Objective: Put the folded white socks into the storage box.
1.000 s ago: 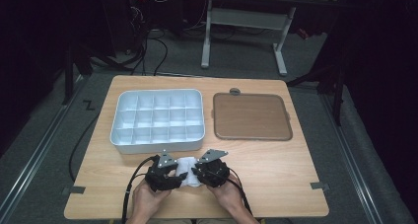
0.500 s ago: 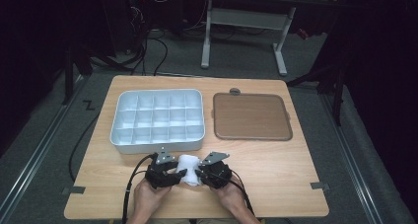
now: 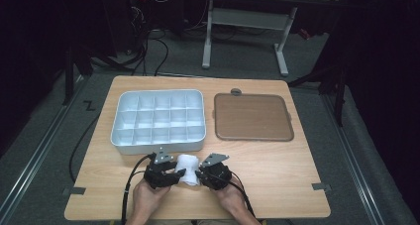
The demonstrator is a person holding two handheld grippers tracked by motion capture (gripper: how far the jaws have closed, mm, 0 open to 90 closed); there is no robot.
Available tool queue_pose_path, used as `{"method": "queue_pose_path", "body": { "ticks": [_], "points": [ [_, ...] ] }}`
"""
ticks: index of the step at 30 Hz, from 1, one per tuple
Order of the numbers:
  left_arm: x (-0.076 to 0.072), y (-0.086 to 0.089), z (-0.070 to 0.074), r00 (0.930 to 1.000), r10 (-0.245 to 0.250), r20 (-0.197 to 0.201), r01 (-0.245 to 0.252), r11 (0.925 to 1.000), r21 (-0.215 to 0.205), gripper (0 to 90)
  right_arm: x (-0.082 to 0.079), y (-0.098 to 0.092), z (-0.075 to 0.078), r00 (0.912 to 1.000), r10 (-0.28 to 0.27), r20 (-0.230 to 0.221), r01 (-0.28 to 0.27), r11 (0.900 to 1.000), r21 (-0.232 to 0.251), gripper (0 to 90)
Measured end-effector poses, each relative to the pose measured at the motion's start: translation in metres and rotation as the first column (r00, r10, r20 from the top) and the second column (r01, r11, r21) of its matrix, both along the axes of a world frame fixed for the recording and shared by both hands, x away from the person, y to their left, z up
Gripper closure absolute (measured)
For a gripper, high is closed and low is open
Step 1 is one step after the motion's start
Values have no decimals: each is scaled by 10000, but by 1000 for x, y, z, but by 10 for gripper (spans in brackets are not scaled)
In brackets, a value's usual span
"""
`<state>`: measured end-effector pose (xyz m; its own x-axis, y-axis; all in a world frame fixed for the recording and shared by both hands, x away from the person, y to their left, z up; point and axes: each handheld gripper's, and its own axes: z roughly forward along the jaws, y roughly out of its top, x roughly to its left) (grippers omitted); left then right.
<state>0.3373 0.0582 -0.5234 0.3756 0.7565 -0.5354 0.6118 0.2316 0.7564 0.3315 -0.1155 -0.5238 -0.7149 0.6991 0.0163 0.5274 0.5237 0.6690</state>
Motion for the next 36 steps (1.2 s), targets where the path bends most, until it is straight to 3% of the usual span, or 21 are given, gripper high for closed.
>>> {"method": "queue_pose_path", "body": {
  "ticks": [8, 14, 16, 20, 23, 32, 33, 36],
  "points": [
    [3, 14, 2, 9991, 335, -268, -338, 9994, -117, 469, -1, 8, -1, 9999, 116, 43, -116, 9999, 26, 746],
    [5, 25, 10, 9972, 608, -440, -639, 9954, -707, 385, 2, 12, -2, 10000, 22, -73, -20, 9995, 315, 712],
    [7, 26, 16, 9962, 575, -657, -642, 9924, -1050, 352, 2, 12, -2, 10000, -24, -89, 27, 9994, 353, 702],
    [10, 23, 20, 9956, 616, -711, -686, 9925, -1014, 299, 1, 10, -1, 9998, -166, -74, 169, 9991, 384, 687],
    [16, 20, 21, 9931, 841, -823, -934, 9888, -1166, 280, -1, 3, 2, 9996, -280, 53, 277, 9986, 447, 673],
    [31, 13, 12, 9855, 1149, -1244, -1249, 9893, -757, 262, -3, -32, 5, 9935, -1128, 166, 1115, 9916, 656, 644],
    [33, 13, 9, 9826, 1194, -1421, -1294, 9895, -636, 270, -4, -45, 4, 9899, -1410, 169, 1397, 9882, 628, 634],
    [34, 11, 4, 9822, 1178, -1466, -1261, 9908, -485, 287, -5, -61, 3, 9848, -1724, 201, 1711, 9838, 532, 616]
  ]
}}
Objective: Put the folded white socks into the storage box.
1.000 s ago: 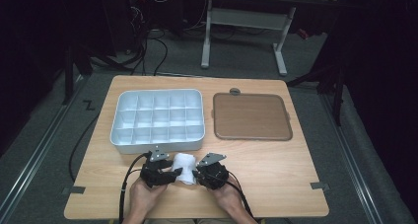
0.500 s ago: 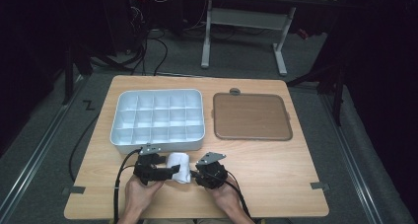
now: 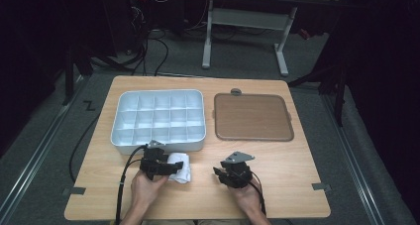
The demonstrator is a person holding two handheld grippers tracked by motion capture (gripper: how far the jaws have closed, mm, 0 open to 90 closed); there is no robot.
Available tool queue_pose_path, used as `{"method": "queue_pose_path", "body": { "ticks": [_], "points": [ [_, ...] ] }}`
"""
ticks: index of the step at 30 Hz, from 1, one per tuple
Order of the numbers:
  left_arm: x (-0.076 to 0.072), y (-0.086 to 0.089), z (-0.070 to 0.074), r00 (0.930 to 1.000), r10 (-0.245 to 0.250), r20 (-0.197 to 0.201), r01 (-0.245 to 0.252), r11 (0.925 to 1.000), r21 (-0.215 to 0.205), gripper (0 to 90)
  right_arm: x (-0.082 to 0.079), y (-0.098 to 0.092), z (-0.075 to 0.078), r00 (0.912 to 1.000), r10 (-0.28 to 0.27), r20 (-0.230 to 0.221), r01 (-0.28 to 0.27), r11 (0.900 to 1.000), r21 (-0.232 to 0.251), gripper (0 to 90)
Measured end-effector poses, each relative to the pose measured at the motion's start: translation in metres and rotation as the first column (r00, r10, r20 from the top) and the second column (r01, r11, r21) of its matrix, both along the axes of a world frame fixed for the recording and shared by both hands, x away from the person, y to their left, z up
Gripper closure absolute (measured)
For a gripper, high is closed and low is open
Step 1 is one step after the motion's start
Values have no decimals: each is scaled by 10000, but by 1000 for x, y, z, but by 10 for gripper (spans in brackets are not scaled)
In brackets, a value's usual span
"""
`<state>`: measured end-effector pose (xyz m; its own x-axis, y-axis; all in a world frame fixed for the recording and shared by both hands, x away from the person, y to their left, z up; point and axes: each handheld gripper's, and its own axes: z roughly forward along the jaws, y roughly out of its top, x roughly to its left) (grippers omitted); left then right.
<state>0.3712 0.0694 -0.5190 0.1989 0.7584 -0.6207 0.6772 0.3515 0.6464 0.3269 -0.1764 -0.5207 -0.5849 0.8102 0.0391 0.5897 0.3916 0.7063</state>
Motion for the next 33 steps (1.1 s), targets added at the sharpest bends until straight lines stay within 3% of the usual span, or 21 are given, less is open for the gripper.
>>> {"method": "queue_pose_path", "body": {
  "ticks": [3, 8, 10, 15, 19, 23, 28, 33],
  "points": [
    [0, -2, -5, 10000, -48, -14, 47, 9999, -104, 297, -2, -19, -1, 9987, -513, -2, 513, 9987, -57, 587],
    [-1, -3, -7, 9999, -110, 34, 111, 9997, -208, 336, -4, -55, -6, 9874, -1576, 164, 1581, 9869, -327, 559],
    [-1, -3, -7, 9999, -162, 38, 162, 9997, -180, 349, -4, -60, -6, 9846, -1731, 238, 1739, 9841, -374, 551],
    [-1, -2, -6, 9997, -241, -68, 239, 9993, -282, 398, -5, -84, -9, 9681, -2435, 597, 2465, 9679, -490, 479],
    [-3, -3, -5, 9994, -332, 97, 335, 9991, -277, 451, -4, -99, -11, 9545, -2908, 658, 2931, 9557, -287, 435],
    [-6, -5, -3, 9989, -410, 236, 414, 9990, -186, 517, -2, -104, -11, 9508, -3047, 569, 3060, 9519, -174, 431],
    [-7, -6, -2, 9985, -452, 322, 455, 9989, -81, 587, -2, -103, -11, 9534, -2954, 611, 2973, 9545, -247, 410],
    [-11, -6, -1, 9962, -544, 674, 547, 9985, -21, 642, -2, -104, -11, 9540, -2947, 545, 2959, 9551, -153, 402]
  ]
}}
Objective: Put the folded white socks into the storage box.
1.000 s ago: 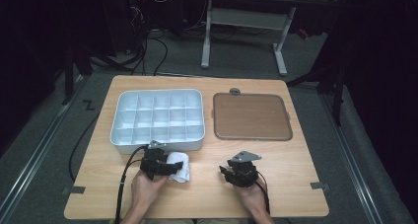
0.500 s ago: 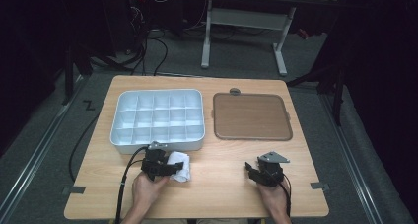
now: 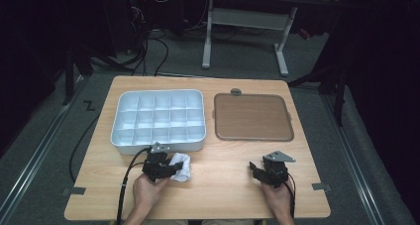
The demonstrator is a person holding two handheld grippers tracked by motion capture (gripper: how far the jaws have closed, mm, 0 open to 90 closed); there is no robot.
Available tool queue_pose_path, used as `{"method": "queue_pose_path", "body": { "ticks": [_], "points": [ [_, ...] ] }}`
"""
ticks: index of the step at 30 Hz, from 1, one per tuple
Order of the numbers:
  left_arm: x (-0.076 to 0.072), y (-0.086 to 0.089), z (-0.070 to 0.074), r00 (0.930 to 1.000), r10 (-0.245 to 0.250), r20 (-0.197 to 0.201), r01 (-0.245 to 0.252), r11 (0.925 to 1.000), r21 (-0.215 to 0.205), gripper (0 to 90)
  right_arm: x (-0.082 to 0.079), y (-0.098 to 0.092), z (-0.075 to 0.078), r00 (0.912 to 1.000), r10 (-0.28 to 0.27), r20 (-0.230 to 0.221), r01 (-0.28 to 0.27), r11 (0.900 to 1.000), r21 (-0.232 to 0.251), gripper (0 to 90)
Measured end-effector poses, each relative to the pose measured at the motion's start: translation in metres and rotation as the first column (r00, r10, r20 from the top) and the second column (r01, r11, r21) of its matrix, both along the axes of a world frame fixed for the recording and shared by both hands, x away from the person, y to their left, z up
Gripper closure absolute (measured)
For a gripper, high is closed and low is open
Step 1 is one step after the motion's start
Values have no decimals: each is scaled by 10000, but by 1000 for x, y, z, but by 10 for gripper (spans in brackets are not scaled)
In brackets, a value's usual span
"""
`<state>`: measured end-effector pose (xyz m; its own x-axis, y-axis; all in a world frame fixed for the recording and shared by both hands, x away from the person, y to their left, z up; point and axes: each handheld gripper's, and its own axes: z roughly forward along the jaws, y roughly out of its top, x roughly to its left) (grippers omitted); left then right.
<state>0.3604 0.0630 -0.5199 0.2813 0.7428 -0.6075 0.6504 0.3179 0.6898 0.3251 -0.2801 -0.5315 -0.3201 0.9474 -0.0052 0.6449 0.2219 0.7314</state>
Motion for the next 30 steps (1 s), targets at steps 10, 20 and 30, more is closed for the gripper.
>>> {"method": "queue_pose_path", "body": {
  "ticks": [10, 20, 30],
  "points": [
    [0, 1, 3, 10000, -43, -67, 42, 10000, -53, 675, 0, -1, 0, 9999, 106, -5, -106, 9999, 50, 384],
    [-2, 5, 9, 10000, -72, -17, 72, 10000, 17, 682, 0, 0, 0, 9999, 131, -27, -131, 9999, 29, 375],
    [-3, 13, 21, 10000, -90, -11, 89, 9995, -295, 683, 0, 0, 0, 9999, 142, -30, -142, 9999, 8, 373]
  ]
}}
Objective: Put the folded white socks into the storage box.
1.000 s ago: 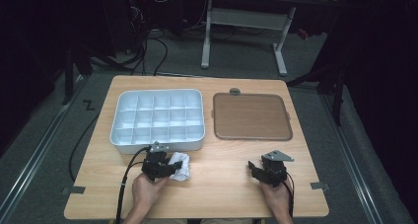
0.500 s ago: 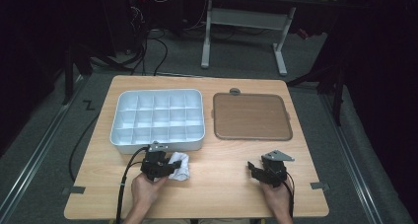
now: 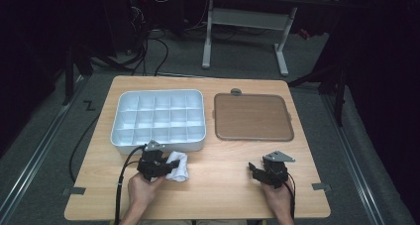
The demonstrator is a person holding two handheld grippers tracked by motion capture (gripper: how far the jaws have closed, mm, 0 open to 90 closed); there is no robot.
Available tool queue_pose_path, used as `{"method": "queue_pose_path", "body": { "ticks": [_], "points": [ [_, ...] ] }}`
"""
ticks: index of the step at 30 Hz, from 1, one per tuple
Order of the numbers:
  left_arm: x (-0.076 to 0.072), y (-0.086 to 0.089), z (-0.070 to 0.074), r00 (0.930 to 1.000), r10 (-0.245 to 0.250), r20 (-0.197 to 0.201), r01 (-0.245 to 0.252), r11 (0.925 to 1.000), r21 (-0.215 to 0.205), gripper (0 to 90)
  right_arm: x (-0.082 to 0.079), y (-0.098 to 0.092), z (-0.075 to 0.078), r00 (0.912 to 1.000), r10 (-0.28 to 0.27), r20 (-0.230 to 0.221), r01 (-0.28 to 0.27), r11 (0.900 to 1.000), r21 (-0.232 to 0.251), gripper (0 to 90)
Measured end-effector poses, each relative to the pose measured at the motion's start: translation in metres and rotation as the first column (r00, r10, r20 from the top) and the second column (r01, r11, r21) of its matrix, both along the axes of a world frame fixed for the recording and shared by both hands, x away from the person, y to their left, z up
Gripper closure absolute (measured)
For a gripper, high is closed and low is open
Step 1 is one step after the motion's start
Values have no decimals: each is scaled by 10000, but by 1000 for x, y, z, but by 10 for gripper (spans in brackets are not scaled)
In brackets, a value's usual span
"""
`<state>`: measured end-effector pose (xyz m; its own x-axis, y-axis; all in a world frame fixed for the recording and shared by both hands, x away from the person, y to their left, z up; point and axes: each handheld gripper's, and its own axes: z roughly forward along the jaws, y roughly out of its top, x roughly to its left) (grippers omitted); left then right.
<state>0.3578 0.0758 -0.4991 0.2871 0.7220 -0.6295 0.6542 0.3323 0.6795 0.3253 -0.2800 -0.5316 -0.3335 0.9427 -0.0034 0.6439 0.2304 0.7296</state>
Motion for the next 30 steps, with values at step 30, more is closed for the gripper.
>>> {"method": "queue_pose_path", "body": {
  "ticks": [30],
  "points": [
    [0, 22, 35, 9996, -239, 162, 240, 9997, -88, 683, 0, 1, 0, 10000, 83, 24, -83, 9999, -99, 368]
  ]
}}
